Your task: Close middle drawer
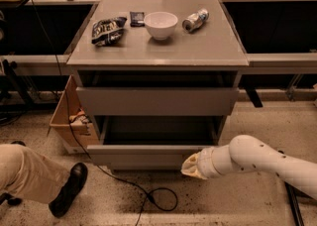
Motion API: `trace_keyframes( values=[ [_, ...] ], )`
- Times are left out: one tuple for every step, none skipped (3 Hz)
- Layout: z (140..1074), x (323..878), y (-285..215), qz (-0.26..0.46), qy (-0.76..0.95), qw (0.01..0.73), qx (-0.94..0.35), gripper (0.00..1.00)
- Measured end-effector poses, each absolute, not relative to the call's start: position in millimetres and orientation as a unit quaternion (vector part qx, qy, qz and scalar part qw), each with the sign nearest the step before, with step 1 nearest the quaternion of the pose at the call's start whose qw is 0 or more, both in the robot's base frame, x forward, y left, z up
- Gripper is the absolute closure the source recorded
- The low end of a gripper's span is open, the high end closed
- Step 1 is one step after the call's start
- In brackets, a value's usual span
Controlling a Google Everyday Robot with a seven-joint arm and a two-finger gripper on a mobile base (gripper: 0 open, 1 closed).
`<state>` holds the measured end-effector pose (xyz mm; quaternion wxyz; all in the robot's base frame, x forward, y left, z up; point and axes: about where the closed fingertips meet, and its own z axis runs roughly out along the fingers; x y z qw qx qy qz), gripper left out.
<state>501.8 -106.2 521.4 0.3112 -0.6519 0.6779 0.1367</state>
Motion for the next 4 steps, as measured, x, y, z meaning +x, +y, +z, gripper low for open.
trace_keyframes(
  values=[
    [512.3,509.0,-97.3,0.150,0.682,0.334,-0.633,1.00],
    [489.2,532.2,-95.7,0.153,0.695,0.360,-0.603,1.00],
    [463.6,561.7,-98.3,0.141,0.715,0.381,-0.570,1.00],
    [443.1,585.0,-100.9,0.121,0.733,0.391,-0.543,1.00]
  ],
)
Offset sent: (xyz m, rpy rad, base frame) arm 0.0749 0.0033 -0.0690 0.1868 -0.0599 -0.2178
